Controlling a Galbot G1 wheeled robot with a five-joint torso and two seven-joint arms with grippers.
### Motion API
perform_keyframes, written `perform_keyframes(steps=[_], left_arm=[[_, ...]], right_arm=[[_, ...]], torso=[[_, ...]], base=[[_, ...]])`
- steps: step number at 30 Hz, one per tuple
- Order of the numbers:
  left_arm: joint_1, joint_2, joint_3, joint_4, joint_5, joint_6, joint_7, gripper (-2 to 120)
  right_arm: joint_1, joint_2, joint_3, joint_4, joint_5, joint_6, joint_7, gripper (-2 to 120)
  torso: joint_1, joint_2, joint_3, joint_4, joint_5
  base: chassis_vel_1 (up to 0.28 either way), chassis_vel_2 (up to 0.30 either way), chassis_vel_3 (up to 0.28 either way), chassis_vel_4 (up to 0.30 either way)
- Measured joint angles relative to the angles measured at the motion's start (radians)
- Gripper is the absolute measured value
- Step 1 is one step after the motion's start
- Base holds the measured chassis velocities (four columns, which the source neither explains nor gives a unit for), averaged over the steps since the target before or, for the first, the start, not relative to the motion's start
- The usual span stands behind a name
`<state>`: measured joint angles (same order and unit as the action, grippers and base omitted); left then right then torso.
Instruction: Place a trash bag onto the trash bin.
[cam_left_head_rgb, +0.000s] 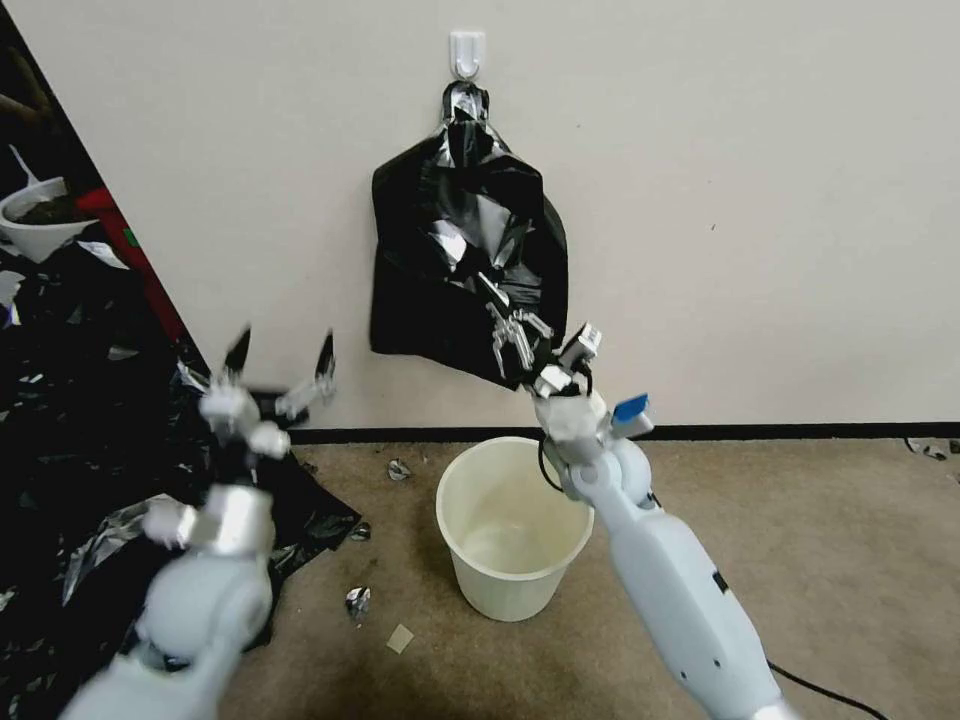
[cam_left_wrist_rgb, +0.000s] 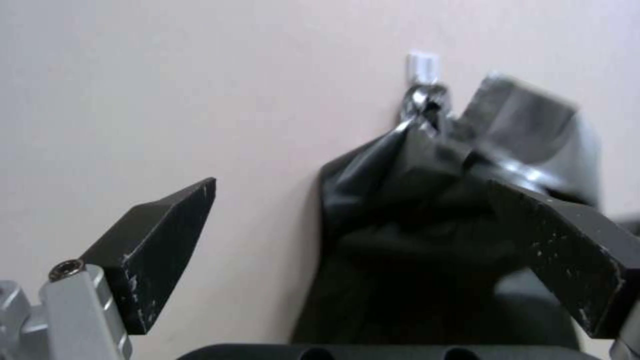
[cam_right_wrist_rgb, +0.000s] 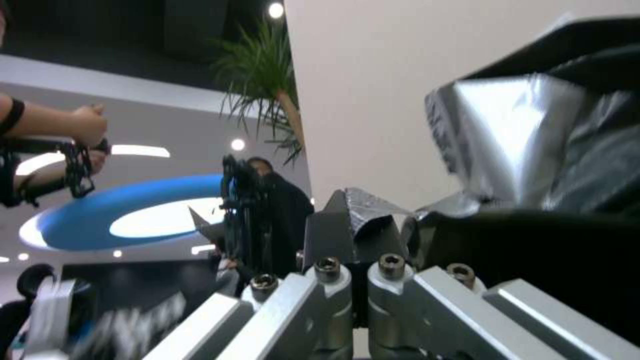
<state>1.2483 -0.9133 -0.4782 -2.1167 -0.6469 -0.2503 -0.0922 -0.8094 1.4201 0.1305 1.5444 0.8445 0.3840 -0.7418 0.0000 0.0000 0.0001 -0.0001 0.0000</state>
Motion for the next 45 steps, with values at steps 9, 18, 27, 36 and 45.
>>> perform_keyframes(steps=[9,18,27,36,45], left_arm=[[-0.054,0.037,-0.006,0.066,0.001,0.04,0.002,100],[-0.031,0.017,-0.03,0.052,0.02,0.041,0.001,100],[-0.015,0.012,-0.049,0.015,0.019,0.047,-0.002,100],[0.057,-0.033,-0.087,-0.024,0.027,0.055,-0.001,100],[0.068,-0.059,-0.09,-0.025,0.034,0.056,-0.003,100]], right_arm=[[-0.082,-0.029,0.009,0.048,-0.202,0.055,0.152,12],[-0.307,-0.154,-0.004,0.231,-0.455,0.02,0.468,43],[-0.309,-0.23,0.014,0.442,-0.41,-0.174,0.751,74],[0.028,-0.289,-0.029,0.283,-0.757,-0.223,0.722,100],[0.152,-0.293,-0.101,0.208,-0.83,-0.284,0.651,86]], torso=[[0.0,0.0,0.0,0.0003,-0.0003],[0.0,0.0,0.0,-0.0001,0.0003],[0.0,0.0,0.0,-0.0002,0.0002],[0.0,0.0,0.0,0.0003,0.0001],[0.0,0.0,0.0,0.0002,0.0]], base=[[0.0,0.0,0.0,0.0],[0.0,0.0,0.0,0.0],[0.0,0.0,0.0,0.0],[0.0,0.0,0.0,0.0],[0.0,0.0,0.0,0.0]])
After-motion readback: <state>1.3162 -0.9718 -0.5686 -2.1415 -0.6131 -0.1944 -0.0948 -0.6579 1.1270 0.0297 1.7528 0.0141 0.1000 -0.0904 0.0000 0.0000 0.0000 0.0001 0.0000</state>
